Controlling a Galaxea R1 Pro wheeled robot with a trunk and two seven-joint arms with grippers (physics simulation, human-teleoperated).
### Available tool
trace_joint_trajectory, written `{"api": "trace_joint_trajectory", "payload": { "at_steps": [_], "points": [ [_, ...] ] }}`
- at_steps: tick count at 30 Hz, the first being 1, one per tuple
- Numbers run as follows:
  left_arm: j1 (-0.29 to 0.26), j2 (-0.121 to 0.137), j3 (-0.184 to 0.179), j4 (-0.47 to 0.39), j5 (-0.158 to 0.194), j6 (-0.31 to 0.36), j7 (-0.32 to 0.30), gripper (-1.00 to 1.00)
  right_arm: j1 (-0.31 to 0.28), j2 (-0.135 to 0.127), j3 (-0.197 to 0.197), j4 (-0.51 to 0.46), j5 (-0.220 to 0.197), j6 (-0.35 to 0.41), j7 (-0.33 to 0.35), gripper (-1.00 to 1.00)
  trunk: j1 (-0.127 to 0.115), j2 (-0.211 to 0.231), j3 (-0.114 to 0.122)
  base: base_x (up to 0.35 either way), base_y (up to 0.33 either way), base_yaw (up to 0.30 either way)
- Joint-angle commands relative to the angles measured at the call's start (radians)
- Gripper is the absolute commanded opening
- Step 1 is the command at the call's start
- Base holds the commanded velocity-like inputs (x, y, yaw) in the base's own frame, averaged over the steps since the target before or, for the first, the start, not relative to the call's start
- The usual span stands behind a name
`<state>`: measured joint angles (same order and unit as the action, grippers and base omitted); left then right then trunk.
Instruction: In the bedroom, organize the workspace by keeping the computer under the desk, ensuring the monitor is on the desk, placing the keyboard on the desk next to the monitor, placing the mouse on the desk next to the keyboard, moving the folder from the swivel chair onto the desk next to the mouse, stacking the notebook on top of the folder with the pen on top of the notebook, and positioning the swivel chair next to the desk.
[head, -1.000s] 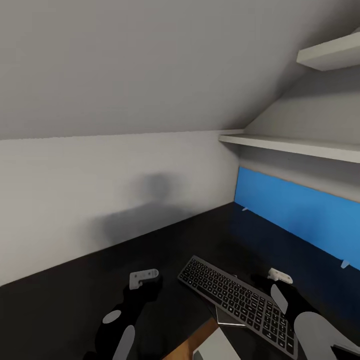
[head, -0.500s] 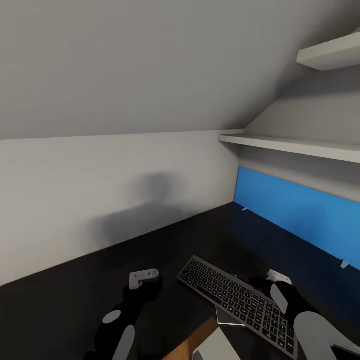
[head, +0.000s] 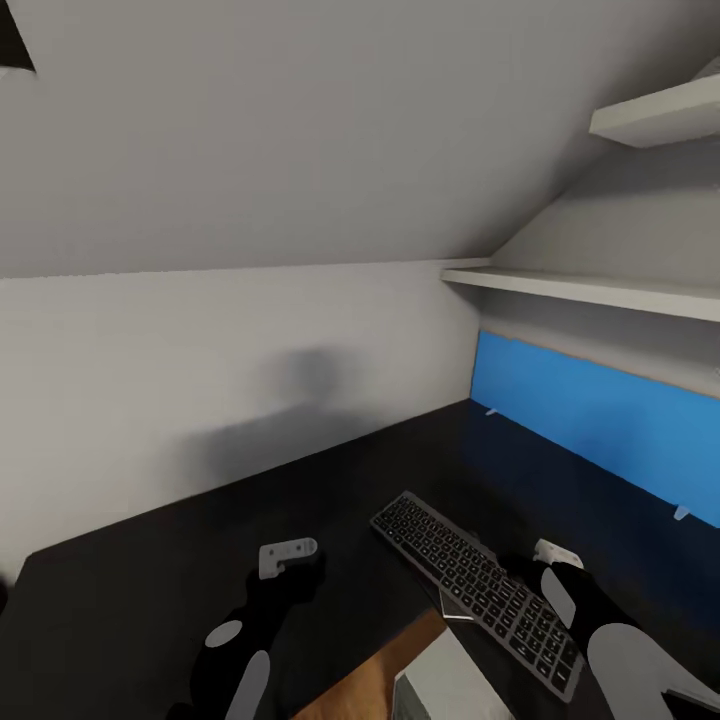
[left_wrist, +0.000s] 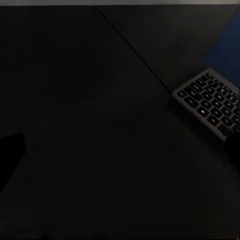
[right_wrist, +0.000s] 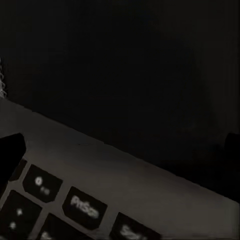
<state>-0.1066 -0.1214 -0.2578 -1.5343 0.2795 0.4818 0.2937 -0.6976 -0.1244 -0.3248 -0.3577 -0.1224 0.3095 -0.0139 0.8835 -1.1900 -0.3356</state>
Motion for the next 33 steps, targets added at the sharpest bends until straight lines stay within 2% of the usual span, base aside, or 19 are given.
{"api": "trace_joint_trajectory", "payload": {
  "at_steps": [1,28,33],
  "points": [
    [-0.001,0.0,-0.001,-0.001,0.01,0.003,0.01,1.0,0.0,0.0,-0.002,-0.002,-0.01,0.005,-0.001,1.0,0.0,-0.001,-0.001,-0.261,0.127,0.0],
    [-0.001,0.0,-0.001,0.0,0.01,0.004,0.009,1.0,0.0,0.001,-0.002,-0.003,-0.01,0.003,-0.001,1.0,0.0,-0.001,-0.001,-0.234,0.028,0.0],
    [-0.001,0.0,-0.001,0.001,0.01,0.004,0.009,1.0,0.0,0.002,-0.001,-0.003,-0.01,0.002,0.0,1.0,0.0,-0.001,-0.001,-0.091,0.009,0.0]
  ]
}}
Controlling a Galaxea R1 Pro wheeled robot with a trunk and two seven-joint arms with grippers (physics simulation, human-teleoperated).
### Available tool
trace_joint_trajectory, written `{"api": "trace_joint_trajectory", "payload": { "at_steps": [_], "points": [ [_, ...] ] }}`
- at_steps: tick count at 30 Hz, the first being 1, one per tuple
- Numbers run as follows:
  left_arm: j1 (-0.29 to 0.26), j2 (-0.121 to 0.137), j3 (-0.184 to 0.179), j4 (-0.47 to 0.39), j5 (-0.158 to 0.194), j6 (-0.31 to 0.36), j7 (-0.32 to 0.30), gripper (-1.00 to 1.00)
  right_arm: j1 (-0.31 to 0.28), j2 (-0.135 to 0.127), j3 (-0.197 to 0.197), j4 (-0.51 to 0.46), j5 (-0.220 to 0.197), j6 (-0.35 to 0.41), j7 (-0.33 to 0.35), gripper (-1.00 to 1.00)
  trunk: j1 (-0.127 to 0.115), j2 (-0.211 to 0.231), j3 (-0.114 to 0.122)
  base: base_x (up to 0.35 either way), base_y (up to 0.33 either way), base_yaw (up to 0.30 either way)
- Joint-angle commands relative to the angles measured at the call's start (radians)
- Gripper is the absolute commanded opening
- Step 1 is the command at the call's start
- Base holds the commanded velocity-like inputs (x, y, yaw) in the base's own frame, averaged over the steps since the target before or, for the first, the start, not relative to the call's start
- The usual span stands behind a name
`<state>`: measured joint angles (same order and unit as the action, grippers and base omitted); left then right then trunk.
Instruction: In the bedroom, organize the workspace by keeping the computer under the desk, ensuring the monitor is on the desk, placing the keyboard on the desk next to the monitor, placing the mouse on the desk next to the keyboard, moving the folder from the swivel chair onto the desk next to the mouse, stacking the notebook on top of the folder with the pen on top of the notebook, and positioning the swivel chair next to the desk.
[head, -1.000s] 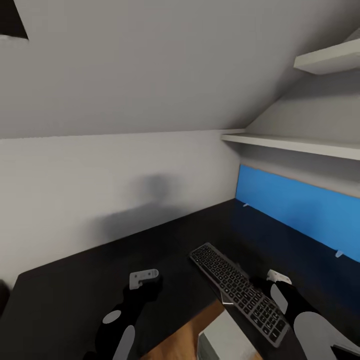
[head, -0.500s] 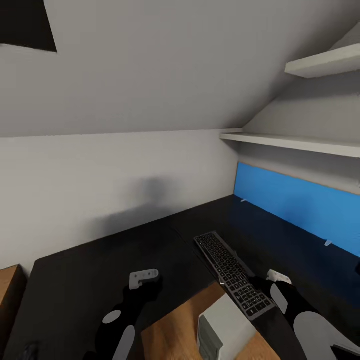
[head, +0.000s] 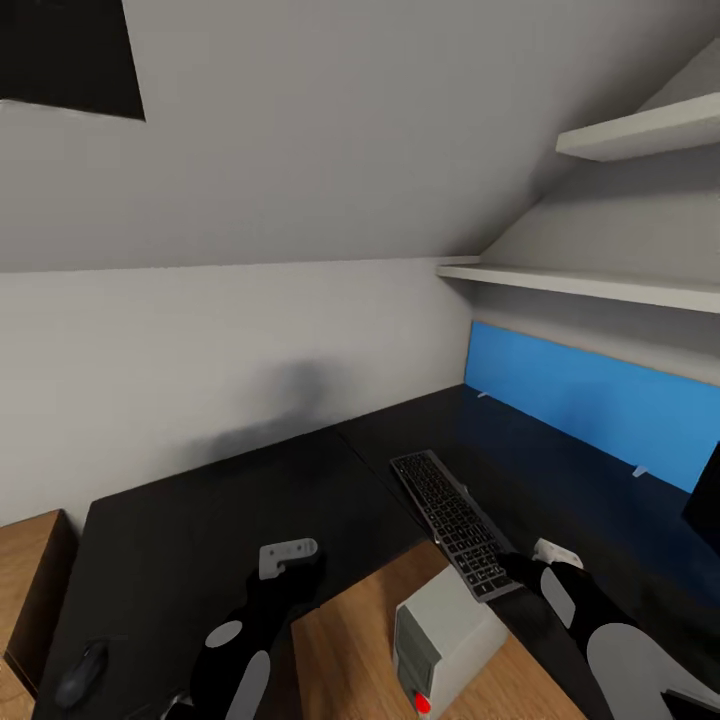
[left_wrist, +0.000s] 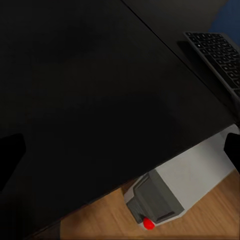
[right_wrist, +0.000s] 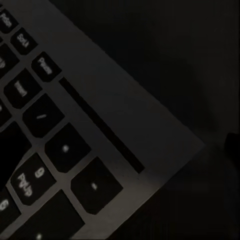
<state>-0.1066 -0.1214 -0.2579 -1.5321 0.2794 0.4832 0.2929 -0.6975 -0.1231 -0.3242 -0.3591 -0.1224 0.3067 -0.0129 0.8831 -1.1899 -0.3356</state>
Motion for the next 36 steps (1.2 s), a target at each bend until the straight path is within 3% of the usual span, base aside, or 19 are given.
{"api": "trace_joint_trajectory", "payload": {
  "at_steps": [1,33,36],
  "points": [
    [-0.001,0.0,-0.001,-0.001,0.011,0.003,0.009,1.0,0.0,0.0,-0.002,-0.002,-0.01,0.004,-0.001,1.0,0.0,-0.001,-0.001,-0.028,0.003,0.0],
    [-0.001,0.0,-0.001,0.007,0.011,0.003,0.009,1.0,0.0,0.0,0.002,-0.012,-0.008,-0.006,0.002,1.0,0.0,-0.001,-0.001,0.03,0.0,0.0],
    [-0.001,-0.001,-0.001,0.007,0.011,0.003,0.009,1.0,0.0,0.0,0.002,-0.012,-0.008,-0.006,0.002,1.0,-0.012,0.02,0.008,0.003,0.0,0.0]
  ]
}}
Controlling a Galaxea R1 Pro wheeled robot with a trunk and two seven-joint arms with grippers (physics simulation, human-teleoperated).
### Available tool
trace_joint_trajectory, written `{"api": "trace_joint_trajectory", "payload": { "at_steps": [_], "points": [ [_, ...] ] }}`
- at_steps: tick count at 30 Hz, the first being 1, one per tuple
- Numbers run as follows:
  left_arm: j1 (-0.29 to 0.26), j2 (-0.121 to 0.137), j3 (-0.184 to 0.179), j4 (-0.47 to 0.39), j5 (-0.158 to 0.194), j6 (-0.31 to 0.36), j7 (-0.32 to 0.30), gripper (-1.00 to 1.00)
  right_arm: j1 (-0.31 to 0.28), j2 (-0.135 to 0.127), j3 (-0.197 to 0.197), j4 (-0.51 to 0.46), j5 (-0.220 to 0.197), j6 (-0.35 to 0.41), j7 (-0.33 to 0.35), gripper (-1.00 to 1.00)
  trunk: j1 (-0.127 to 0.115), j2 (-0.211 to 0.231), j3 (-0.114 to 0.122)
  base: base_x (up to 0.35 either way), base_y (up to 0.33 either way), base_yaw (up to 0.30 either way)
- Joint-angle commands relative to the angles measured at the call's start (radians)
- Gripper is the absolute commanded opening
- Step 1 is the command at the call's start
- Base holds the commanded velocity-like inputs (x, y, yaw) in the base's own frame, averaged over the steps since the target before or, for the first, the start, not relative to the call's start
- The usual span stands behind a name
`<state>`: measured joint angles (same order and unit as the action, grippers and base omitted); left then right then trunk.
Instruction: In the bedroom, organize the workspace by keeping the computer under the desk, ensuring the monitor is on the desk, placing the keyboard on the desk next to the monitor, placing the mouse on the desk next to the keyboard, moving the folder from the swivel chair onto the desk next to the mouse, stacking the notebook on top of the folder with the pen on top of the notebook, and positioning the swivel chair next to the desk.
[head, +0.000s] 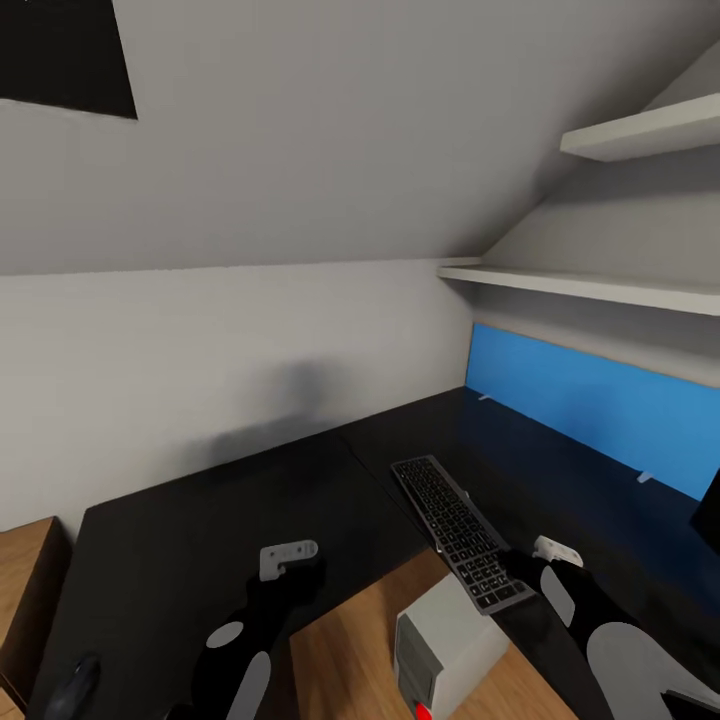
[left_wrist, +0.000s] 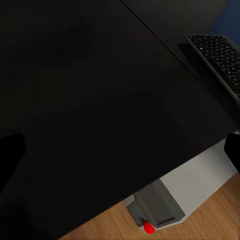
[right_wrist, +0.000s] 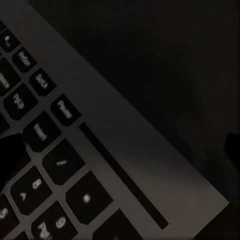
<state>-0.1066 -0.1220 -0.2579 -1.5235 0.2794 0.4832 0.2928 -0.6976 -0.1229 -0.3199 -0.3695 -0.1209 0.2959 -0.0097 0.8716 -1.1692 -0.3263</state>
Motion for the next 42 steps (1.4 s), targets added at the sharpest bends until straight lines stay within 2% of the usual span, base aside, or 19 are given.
{"api": "trace_joint_trajectory", "payload": {
  "at_steps": [1,6,17,27,42],
  "points": [
    [-0.001,0.0,-0.001,-0.001,0.011,0.003,0.009,1.0,0.0,0.0,-0.003,-0.002,-0.009,0.005,-0.001,1.0,-0.004,0.006,0.002,0.001,0.0,0.0],
    [-0.001,-0.001,-0.001,-0.001,0.011,0.003,0.009,1.0,0.0,0.0,-0.003,-0.002,-0.009,0.005,-0.001,1.0,-0.023,0.041,0.018,0.0,0.0,0.0],
    [-0.001,0.001,-0.001,-0.001,0.011,0.003,0.009,1.0,0.0,0.0,-0.004,-0.002,-0.009,0.005,-0.001,1.0,-0.023,0.041,0.018,0.008,0.0,0.0],
    [-0.001,0.001,-0.001,-0.002,0.01,0.003,0.009,1.0,0.0,-0.001,-0.004,-0.001,-0.009,0.005,-0.001,1.0,-0.023,0.041,0.018,0.174,0.0,0.0],
    [-0.001,0.001,-0.001,-0.003,0.01,0.002,0.009,1.0,0.0,-0.004,-0.006,0.004,-0.011,0.008,0.015,1.0,-0.023,0.041,0.018,0.012,0.0,0.0]
  ]
}}
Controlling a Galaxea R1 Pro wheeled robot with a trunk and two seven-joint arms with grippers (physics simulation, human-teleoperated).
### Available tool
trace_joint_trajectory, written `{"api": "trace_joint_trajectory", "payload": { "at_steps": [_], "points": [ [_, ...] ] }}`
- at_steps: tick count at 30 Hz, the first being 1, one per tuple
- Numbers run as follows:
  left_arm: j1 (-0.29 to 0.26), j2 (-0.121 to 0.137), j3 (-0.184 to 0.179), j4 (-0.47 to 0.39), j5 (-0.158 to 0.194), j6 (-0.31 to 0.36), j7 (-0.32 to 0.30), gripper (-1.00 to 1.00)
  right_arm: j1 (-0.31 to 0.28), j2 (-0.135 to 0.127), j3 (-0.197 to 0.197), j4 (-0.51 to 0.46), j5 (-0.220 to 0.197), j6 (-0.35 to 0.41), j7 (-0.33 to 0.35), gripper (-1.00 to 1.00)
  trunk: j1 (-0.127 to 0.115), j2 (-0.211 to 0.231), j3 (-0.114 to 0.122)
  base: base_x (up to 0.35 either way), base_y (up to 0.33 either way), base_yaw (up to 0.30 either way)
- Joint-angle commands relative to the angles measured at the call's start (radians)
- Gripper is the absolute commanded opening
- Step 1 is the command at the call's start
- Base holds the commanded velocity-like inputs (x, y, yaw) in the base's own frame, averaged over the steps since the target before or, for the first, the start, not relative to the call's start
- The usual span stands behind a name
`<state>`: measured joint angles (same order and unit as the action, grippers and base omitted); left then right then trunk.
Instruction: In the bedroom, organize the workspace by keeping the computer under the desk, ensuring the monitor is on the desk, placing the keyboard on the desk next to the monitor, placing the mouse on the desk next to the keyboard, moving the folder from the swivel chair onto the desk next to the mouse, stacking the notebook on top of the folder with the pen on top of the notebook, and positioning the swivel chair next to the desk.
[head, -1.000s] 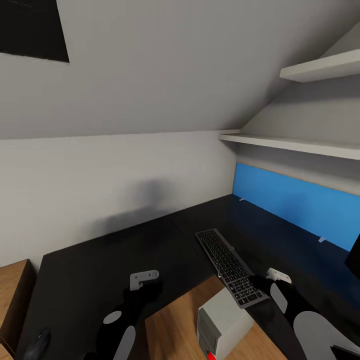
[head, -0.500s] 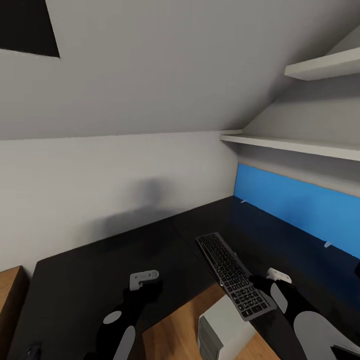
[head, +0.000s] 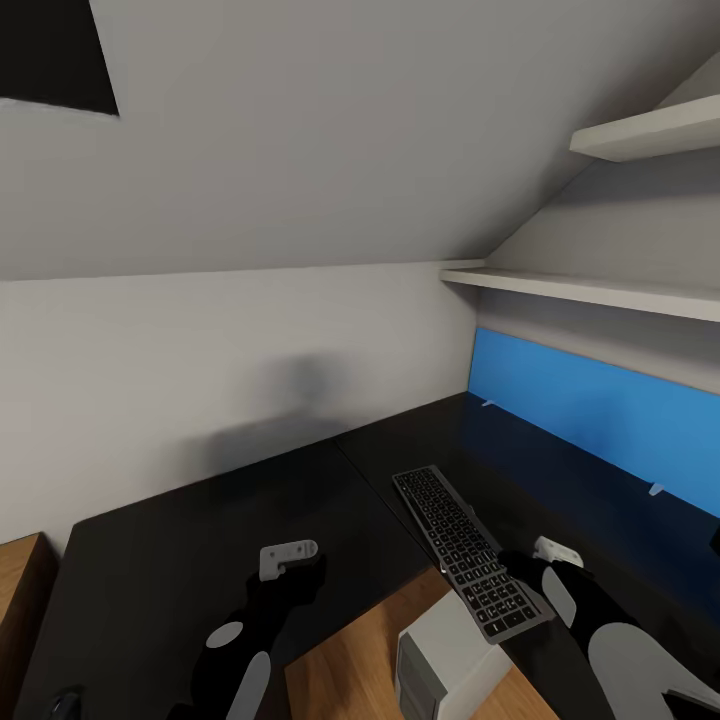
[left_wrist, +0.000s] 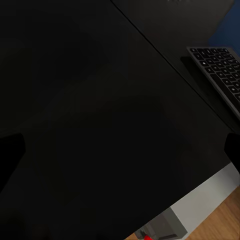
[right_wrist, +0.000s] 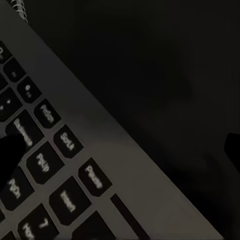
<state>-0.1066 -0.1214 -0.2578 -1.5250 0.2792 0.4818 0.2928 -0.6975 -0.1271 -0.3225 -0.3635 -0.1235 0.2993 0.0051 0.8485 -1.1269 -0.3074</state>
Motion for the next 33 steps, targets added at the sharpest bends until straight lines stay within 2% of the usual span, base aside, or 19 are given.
{"api": "trace_joint_trajectory", "payload": {
  "at_steps": [1,11,31,33],
  "points": [
    [-0.001,0.0,-0.001,-0.001,0.011,0.003,0.009,1.0,0.0,-0.001,-0.004,-0.001,-0.008,0.006,0.013,1.0,0.0,-0.001,-0.001,0.0,0.0,0.0],
    [-0.001,0.0,-0.001,-0.001,0.011,0.003,0.009,1.0,0.0,-0.002,-0.004,0.002,-0.008,0.014,0.063,1.0,0.0,-0.001,-0.001,0.0,0.0,0.0],
    [-0.001,0.0,-0.001,-0.011,0.012,0.006,0.009,1.0,0.0,-0.003,-0.006,0.003,-0.008,0.018,0.067,1.0,0.0,-0.001,-0.001,0.0,0.0,0.0],
    [-0.001,-0.001,-0.002,-0.012,0.012,0.007,0.009,1.0,0.0,-0.003,-0.006,0.003,-0.008,0.018,0.067,1.0,0.008,-0.015,-0.008,0.0,0.0,0.0]
  ]
}}
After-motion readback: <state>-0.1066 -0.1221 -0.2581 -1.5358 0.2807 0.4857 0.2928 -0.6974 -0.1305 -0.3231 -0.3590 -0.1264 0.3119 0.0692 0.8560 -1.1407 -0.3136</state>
